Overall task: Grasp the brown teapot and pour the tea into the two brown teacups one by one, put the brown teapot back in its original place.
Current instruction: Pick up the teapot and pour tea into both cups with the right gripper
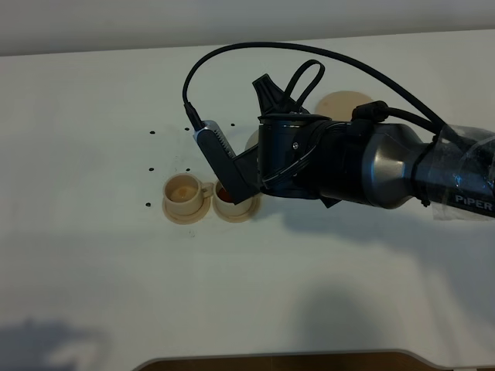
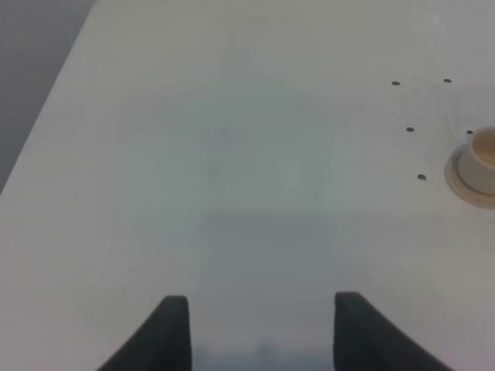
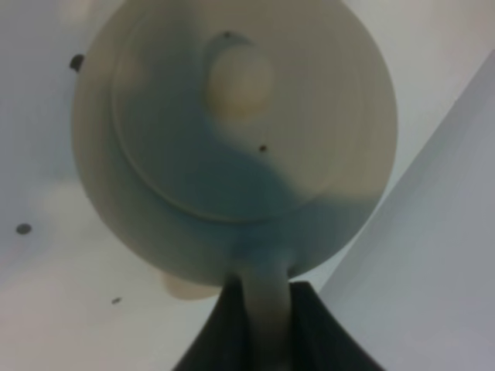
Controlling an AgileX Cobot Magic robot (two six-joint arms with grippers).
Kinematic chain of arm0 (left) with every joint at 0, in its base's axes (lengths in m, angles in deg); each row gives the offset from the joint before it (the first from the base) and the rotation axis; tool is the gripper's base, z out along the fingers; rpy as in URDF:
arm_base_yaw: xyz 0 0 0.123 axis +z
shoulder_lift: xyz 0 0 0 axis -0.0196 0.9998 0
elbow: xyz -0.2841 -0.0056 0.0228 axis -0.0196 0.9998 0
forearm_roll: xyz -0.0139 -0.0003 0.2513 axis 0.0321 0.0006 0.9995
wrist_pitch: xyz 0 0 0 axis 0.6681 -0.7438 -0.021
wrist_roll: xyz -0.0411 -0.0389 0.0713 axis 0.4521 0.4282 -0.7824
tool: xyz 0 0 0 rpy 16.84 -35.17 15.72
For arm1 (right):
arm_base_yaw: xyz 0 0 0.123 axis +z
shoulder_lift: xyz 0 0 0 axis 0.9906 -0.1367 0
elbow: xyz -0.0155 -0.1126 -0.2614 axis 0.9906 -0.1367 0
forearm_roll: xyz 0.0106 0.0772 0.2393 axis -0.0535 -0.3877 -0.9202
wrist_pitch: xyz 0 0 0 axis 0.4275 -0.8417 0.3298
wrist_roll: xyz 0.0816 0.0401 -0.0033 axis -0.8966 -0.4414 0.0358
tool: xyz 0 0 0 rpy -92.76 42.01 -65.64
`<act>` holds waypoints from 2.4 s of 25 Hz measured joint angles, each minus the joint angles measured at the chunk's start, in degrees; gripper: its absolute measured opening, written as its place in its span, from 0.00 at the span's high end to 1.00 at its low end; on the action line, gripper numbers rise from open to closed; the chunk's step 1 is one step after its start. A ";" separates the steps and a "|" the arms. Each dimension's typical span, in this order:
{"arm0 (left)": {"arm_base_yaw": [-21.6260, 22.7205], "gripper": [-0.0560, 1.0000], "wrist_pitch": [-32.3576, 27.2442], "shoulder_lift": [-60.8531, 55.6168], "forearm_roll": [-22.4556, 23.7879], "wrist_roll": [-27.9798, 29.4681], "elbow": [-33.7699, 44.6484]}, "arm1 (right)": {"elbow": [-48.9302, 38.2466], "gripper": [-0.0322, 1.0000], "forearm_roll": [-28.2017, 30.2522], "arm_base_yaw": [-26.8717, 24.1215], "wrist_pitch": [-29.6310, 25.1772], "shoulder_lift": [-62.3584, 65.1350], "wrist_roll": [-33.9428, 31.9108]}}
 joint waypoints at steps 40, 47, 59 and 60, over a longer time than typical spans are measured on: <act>0.00 0.52 0.00 0.00 0.00 -0.05 0.00 | 0.00 0.86 -13.05 0.18 -2.50 0.00 -21.88; 0.00 0.52 0.00 0.00 0.00 0.06 0.00 | 0.00 0.86 -19.19 0.18 -3.89 4.52 -31.14; 0.00 0.52 0.00 0.00 0.00 0.01 0.00 | -9.06 0.86 -33.60 -0.30 6.25 9.95 -39.07; 0.00 0.52 0.00 0.00 0.00 0.01 0.00 | -11.14 0.86 -33.60 -0.30 8.81 10.57 -40.29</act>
